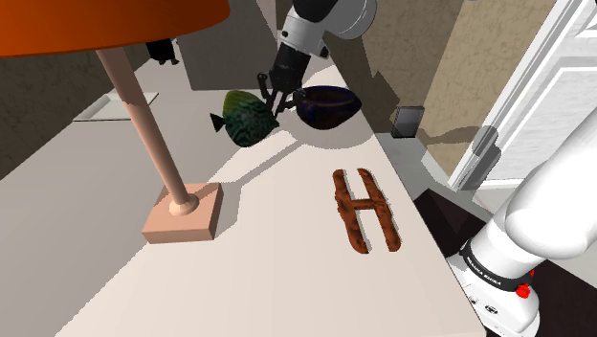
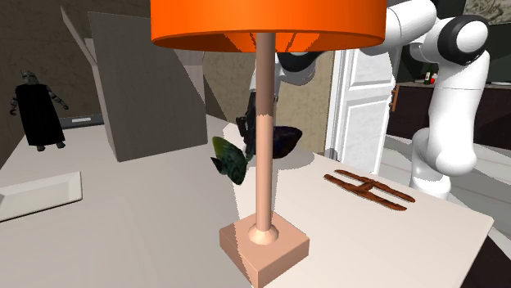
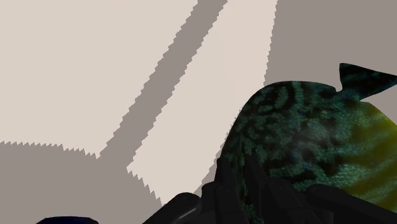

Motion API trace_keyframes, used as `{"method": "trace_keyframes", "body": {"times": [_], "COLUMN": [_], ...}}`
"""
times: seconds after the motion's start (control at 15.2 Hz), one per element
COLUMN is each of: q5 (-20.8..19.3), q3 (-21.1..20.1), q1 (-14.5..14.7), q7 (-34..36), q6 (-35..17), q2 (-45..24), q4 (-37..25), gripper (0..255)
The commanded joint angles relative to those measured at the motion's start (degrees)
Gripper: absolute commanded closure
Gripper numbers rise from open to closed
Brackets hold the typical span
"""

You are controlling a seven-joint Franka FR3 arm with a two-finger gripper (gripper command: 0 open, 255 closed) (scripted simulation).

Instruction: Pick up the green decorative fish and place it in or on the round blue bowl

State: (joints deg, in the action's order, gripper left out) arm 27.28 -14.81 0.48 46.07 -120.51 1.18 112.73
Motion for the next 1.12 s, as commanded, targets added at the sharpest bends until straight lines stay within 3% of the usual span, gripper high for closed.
{"method": "trace_keyframes", "body": {"times": [0.0,1.06], "q5": [-0.2,-2.2], "q3": [0.1,0.6], "q1": [-0.1,-0.6], "q7": [0.4,5.1], "q6": [1.2,12.2], "q2": [0.4,1.2], "q4": [-0.8,-11.9], "gripper": [255,255]}}
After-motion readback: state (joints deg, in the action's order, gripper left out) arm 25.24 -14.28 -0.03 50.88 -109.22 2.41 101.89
